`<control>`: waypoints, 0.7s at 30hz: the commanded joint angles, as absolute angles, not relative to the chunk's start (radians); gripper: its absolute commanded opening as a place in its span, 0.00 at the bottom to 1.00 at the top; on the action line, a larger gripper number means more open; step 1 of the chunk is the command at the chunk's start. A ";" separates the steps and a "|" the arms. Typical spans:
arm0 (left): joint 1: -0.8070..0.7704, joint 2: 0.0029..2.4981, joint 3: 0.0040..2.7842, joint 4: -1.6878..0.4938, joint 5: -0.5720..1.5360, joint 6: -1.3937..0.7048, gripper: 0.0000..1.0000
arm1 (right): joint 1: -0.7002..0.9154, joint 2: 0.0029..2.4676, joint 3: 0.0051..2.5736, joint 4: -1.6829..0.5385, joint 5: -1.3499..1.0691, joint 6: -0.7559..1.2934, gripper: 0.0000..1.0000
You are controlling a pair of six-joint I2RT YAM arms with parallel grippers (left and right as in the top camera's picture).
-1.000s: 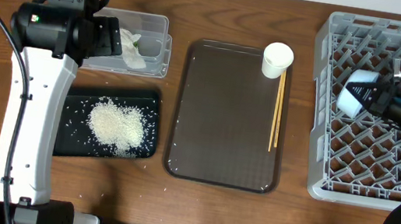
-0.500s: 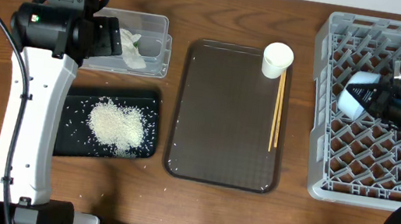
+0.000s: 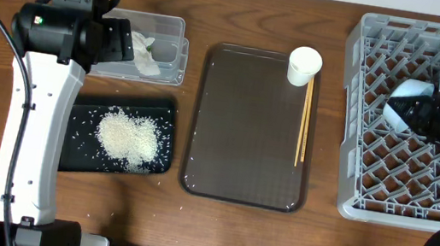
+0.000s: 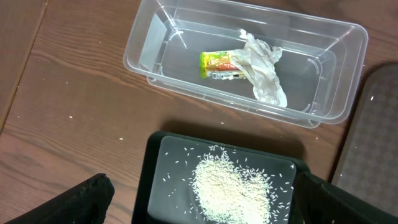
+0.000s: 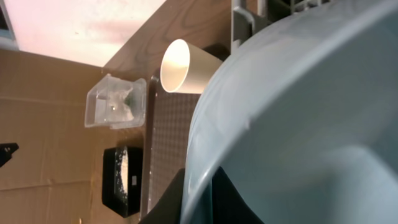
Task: Sort waste into correct bins and load items into the dishwasher rack
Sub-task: 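Carry the light-blue bowl right and hold it over the rack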
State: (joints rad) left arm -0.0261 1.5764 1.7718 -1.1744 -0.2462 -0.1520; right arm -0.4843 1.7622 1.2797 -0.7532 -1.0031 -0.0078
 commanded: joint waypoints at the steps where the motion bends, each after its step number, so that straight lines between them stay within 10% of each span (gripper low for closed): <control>1: -0.022 1.569 1.771 -1.177 -0.255 -0.142 0.96 | -0.508 1.786 1.256 -0.765 -0.910 0.014 0.06; 21: -0.022 1.569 1.771 -1.177 -0.255 -0.142 0.96 | -0.495 1.786 1.255 -0.643 -1.105 0.011 0.06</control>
State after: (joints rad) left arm -0.0261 1.5764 1.7718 -1.1744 -0.2462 -0.1520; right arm -0.4942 1.7718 1.2667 -0.6506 -1.1213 -0.0029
